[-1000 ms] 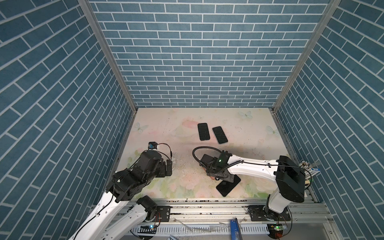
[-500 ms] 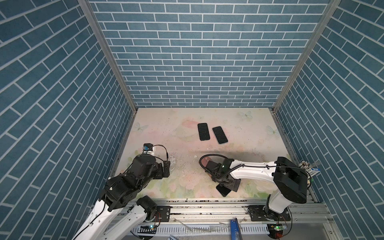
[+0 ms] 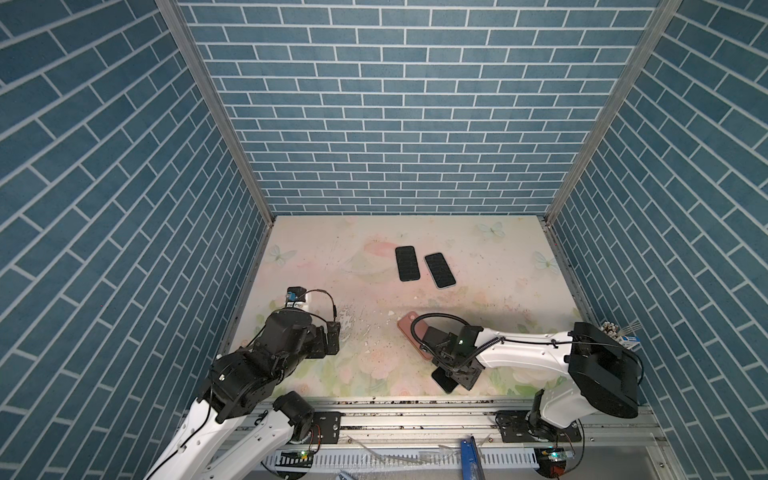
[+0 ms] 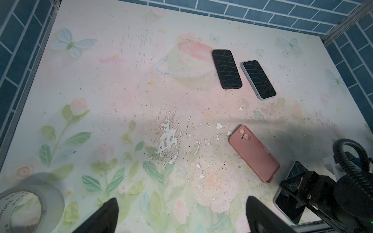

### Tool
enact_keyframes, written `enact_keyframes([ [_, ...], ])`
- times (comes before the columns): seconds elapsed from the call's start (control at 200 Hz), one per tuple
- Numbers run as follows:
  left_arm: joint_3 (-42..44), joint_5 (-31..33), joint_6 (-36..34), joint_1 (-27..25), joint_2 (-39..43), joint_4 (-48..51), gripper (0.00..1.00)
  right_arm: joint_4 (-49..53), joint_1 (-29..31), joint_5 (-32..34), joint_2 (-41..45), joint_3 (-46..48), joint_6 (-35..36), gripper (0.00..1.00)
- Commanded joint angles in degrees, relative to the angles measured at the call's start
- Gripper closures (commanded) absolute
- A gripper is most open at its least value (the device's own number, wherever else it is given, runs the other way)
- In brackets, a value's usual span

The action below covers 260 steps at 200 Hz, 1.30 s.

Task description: Put the phone into the phone case

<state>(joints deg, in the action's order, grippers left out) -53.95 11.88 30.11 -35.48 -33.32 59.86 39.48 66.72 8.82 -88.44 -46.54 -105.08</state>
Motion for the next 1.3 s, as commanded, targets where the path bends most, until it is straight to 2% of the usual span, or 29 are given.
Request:
enact_keyframes([
  [0.0, 0.34, 0.18, -0.45, 0.41, 0.77, 0.00, 0.00, -5.89, 0.56, -2.60, -2.22, 3.28, -4.74, 0.28],
  [0.1, 0.34, 0.16, -0.43, 0.35, 0.85, 0.05, 0.00, -4.78, 0.75, -1.99, -2.22, 2.57, -4.17, 0.27],
  [0.22, 0.34, 0.10, -0.42, 0.35, 0.89, 0.09, 0.00, -2.14, 0.80, 0.42, -1.66, 0.30, 0.00, 0.27],
  [0.415, 0.34, 0.27, -0.41, 0.34, 1.74, 0.23, 0.01, 6.08, 0.65, 12.28, 4.01, -5.71, 13.24, 0.28],
  [0.475, 0.34, 0.29, -0.40, 0.37, 2.11, 0.17, 0.00, 4.61, 0.23, 14.81, 6.67, -6.45, 22.10, 0.28],
  [0.54, 0.34, 0.34, -0.41, 0.37, 2.42, 0.17, 0.00, -1.50, -1.41, 13.56, 9.67, -5.95, 36.32, 0.28],
  [0.595, 0.34, 0.42, -0.38, 0.42, 2.55, 0.19, 0.00, -4.88, -3.69, 9.99, 11.80, -6.08, 47.34, 0.28],
  [0.665, 0.34, 0.47, -0.34, 0.34, 2.62, 0.21, 0.01, -7.70, -7.92, 1.28, 13.52, -6.96, 60.93, 0.28],
  [0.775, 0.34, 0.46, -0.35, 0.40, 2.91, 0.19, 0.00, -6.69, -13.60, -12.33, 11.92, -11.87, 77.32, 0.29],
  [0.865, 0.34, 0.57, -0.25, 0.40, 3.24, 0.33, 0.00, 2.19, -14.84, -13.19, 6.15, -20.27, 86.91, 0.30],
  [0.94, 0.34, 0.62, -0.28, 0.34, 3.51, 0.44, 0.01, 9.58, -15.01, -11.38, 0.40, -26.03, 89.46, 0.24],
  [1.02, 0.41, 0.77, -0.29, 0.40, 3.94, 0.55, 0.00, 10.89, -15.03, -10.67, -3.19, -27.23, 88.05, 0.16],
  [1.185, 0.43, 0.79, -0.22, 0.33, 4.32, 0.61, 0.01, 1.61, -14.84, -15.05, -1.80, -20.51, 79.59, 0.09],
  [1.225, 0.43, 0.78, -0.23, 0.36, 4.26, 0.69, 0.00, -1.49, -14.87, -15.86, -0.57, -18.20, 77.35, 0.02],
  [1.295, 0.43, 0.69, -0.25, 0.38, 4.12, 0.53, 0.00, -4.94, -14.53, -15.65, 0.78, -15.07, 73.20, 0.01],
])
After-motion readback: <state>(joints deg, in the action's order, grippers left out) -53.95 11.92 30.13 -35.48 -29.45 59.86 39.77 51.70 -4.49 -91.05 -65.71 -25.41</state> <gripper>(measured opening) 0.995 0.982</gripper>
